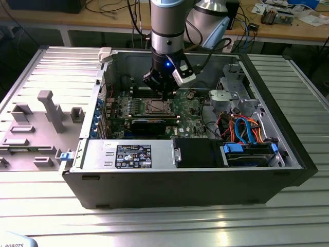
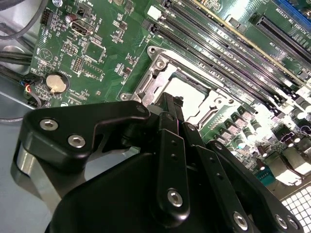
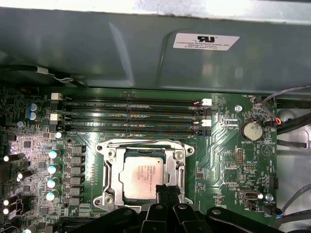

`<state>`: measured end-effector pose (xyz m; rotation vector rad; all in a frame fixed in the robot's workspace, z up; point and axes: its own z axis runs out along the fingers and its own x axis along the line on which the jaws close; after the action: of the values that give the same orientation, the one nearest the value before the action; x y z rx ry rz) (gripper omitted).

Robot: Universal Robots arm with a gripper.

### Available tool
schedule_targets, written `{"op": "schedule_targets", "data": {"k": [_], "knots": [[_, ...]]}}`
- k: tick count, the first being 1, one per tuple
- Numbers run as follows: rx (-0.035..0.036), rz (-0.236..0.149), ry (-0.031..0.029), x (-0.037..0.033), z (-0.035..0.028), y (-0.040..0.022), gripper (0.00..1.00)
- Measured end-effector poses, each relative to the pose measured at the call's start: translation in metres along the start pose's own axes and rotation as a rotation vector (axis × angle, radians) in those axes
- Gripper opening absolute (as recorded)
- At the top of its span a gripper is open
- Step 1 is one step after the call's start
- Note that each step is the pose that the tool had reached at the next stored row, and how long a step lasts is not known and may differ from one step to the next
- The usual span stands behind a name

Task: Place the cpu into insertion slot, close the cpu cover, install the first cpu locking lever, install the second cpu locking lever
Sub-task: 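Install the second cpu locking lever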

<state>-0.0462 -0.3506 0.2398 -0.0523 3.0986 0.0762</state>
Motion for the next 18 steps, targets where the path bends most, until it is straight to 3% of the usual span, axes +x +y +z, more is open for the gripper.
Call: {"op": "schedule_targets", "data": {"k": [7, 13, 18], "knots": [[0.0, 0.0, 0.0, 0.0, 0.0, -0.0001, 0.11], [0.0, 0.0, 0.0, 0.0002, -0.0002, -0.0061, 0.11], [0.0, 0.0, 0.0, 0.0002, -0.0002, -0.0066, 0.11]]}}
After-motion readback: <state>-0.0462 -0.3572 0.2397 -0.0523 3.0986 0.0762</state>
